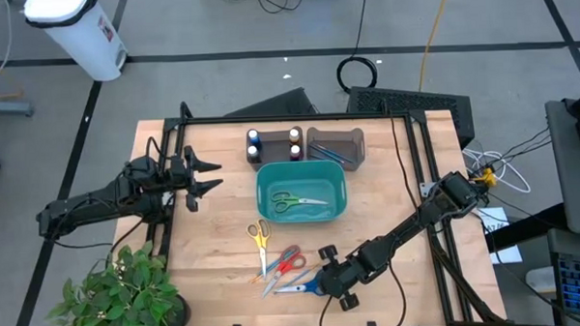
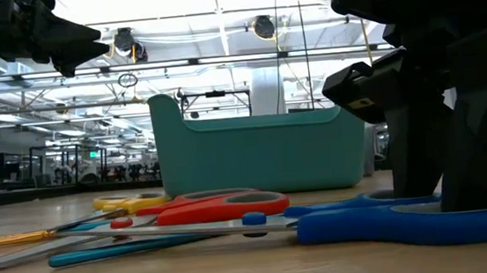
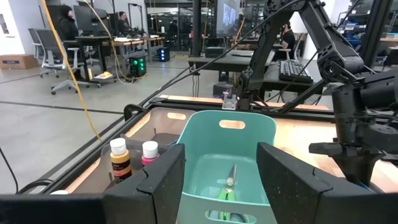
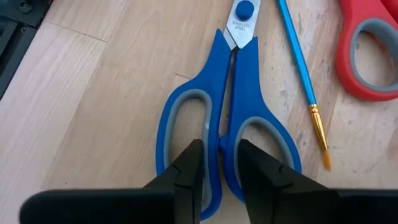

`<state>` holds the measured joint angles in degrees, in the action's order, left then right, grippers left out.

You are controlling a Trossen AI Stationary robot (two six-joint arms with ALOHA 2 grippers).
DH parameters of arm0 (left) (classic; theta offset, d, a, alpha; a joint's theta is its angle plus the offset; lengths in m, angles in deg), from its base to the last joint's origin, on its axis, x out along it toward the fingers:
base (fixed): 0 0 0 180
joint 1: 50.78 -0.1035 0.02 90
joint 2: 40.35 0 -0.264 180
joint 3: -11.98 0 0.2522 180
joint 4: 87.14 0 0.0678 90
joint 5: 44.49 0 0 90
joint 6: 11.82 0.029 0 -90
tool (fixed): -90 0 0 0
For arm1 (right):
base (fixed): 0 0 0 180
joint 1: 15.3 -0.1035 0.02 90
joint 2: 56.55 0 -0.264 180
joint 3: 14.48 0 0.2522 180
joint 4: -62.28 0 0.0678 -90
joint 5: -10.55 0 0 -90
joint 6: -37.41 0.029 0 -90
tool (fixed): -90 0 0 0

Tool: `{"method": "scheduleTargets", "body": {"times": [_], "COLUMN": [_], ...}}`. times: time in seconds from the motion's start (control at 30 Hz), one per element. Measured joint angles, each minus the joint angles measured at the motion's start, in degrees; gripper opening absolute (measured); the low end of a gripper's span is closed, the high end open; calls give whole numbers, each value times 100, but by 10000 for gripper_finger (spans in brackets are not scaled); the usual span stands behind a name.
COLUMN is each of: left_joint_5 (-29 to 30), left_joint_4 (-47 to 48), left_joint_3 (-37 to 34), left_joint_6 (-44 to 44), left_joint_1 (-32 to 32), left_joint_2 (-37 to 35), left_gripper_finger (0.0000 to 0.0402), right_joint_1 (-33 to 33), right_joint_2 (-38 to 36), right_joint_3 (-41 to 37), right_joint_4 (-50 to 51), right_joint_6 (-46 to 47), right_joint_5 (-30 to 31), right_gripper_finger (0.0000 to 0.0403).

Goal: Pick & Place Paint Supplies
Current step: Put the blue scissors into the green bin

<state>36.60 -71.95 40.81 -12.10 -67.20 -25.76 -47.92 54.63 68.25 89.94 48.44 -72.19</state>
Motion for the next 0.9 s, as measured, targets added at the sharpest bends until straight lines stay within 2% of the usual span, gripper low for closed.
{"method": "scheduleTargets", "body": {"times": [0.77, 0.9], "left_joint_5": [0, 0], "left_joint_4": [-2, -2], "left_joint_3": [0, 0], "left_joint_6": [0, 0], "left_joint_1": [1, 1], "left_joint_2": [0, 0], "left_gripper_finger": [207, 207], "right_joint_1": [-44, -38], "right_joint_2": [-186, -186], "right_joint_3": [1, 6], "right_joint_4": [-704, -988], "right_joint_6": [29, 22], "right_joint_5": [-9, -315], "right_gripper_finger": [64, 63]}}
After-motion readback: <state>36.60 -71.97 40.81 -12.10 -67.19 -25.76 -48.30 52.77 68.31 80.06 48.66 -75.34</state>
